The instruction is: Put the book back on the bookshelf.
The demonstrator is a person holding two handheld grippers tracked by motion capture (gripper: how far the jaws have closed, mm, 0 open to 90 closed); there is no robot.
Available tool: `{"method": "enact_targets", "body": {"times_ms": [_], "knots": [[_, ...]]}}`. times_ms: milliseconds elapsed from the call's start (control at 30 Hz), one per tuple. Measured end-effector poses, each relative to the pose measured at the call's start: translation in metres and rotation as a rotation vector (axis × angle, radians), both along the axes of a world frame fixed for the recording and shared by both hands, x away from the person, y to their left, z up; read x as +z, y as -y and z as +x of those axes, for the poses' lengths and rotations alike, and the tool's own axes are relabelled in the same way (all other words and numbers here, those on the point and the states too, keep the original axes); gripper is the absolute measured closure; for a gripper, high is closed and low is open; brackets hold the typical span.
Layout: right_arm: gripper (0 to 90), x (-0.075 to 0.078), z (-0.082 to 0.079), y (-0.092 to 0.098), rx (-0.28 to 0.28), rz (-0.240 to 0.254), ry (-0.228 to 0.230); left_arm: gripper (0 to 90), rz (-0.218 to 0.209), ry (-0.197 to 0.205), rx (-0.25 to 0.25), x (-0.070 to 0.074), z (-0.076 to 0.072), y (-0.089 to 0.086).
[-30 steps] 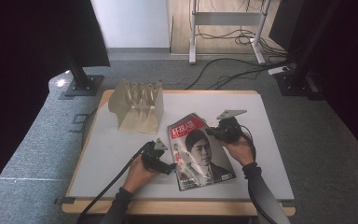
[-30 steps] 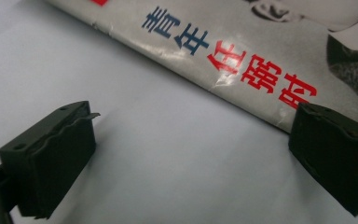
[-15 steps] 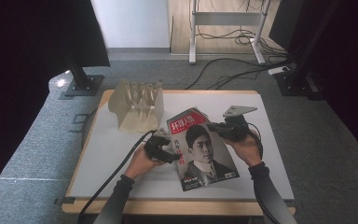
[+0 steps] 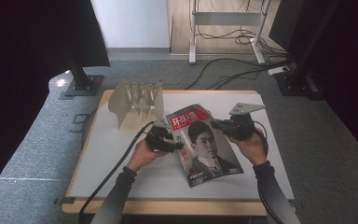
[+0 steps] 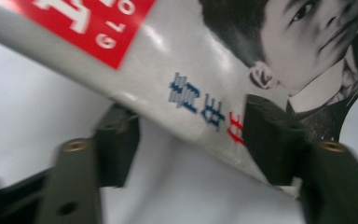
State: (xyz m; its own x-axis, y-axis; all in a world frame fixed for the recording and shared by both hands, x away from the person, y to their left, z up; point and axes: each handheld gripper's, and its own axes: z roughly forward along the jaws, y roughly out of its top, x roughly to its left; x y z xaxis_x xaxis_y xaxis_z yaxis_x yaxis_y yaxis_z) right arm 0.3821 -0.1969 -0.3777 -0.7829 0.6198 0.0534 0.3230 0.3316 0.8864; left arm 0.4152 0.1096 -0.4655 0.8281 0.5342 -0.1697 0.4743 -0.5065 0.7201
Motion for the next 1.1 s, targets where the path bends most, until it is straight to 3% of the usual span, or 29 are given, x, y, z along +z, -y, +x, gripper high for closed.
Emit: {"method": "enact_targets", "body": {"times_ms": [133,267,300,433,567,767,800,900,967,1100], "knots": [[86.1,0.006,-0.001,0.005,-0.001,0.020,0.021,53.1,0.000,0.015,0.008,0.015,0.001,0.003],[86.0,0.009,-0.002,0.006,-0.006,0.016,0.026,60.1,-0.013,-0.006,0.003,0.023,0.003,0.004],[86.0,0.009,-0.002,0.007,-0.009,0.014,0.028,65.8,-0.024,-0.019,0.002,0.026,0.004,0.004],[86.0,0.010,-0.001,0.008,-0.015,0.016,0.031,70.2,-0.016,-0.018,-0.002,0.034,0.003,0.005],[85.9,0.010,0.001,0.011,-0.033,0.016,0.038,74.2,-0.035,-0.013,-0.003,0.044,0.001,0.003],[85.8,0.012,0.006,0.013,-0.060,-0.016,0.033,79.2,0.005,0.079,0.004,0.068,-0.006,0.001],[85.8,0.015,0.006,0.014,-0.073,-0.011,0.042,81.0,0.017,0.139,0.013,0.078,-0.011,0.001],[85.7,0.019,0.005,0.015,-0.085,0.004,0.066,84.8,0.014,0.239,0.041,0.092,-0.020,-0.003],[85.7,0.019,0.004,0.015,-0.089,0.001,0.068,86.6,0.025,0.285,0.047,0.096,-0.026,-0.004],[86.0,0.009,0.003,0.016,-0.098,-0.014,0.061,86.5,0.057,0.328,0.027,0.093,-0.039,-0.003]]}}
